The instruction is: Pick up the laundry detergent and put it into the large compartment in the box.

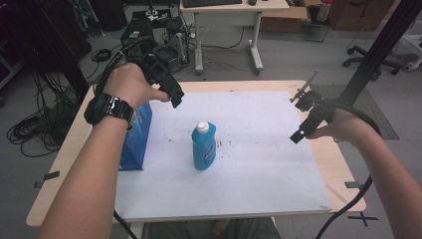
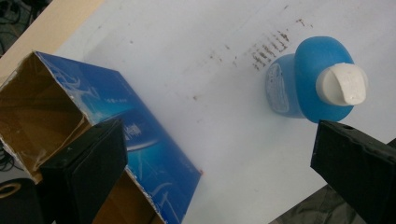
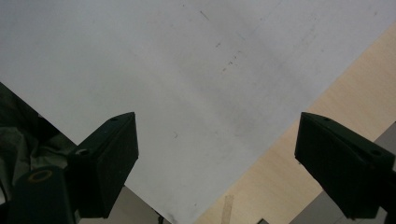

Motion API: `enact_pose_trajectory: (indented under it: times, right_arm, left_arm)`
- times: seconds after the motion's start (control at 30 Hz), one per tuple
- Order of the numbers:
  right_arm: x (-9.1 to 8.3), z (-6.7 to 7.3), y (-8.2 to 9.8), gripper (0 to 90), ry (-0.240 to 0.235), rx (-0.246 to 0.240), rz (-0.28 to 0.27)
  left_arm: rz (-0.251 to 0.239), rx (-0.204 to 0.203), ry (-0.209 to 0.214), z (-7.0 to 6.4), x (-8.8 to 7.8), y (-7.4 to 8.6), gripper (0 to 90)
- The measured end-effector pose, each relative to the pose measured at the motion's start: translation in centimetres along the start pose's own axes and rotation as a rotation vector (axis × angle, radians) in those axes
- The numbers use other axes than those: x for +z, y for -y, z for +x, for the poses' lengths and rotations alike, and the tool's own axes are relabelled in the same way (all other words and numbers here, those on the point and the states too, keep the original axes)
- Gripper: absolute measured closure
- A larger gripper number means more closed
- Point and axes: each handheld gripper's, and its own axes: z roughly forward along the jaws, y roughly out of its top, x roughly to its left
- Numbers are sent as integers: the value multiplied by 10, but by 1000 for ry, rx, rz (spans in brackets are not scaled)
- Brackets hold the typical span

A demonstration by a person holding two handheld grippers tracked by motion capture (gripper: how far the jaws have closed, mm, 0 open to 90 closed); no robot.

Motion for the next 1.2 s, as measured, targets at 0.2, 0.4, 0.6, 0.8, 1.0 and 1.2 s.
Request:
enact_pose_trajectory:
  times: [0.2, 0.4, 0.6, 0.8, 1.0, 1.2]
  right_arm:
    - [0, -1, 0, 133, 1, -1, -1]
    - [1, 0, 0, 133, 0, -5, 2]
    - [2, 1, 0, 132, -3, -2, 3]
    - [1, 0, 0, 132, 0, -3, 1]
    - [1, 1, 0, 132, 1, -4, 3]
    - [2, 3, -1, 132, 0, -6, 5]
  left_arm:
    - [4, -1, -9, -7, 0, -5, 33]
    - [8, 4, -16, -14, -1, -12, 18]
    - [13, 26, -14, -23, 0, -18, 16]
    - [11, 47, -5, -31, 0, -23, 15]
    - [19, 53, 0, -37, 1, -25, 15]
    - [19, 58, -5, -43, 5, -27, 13]
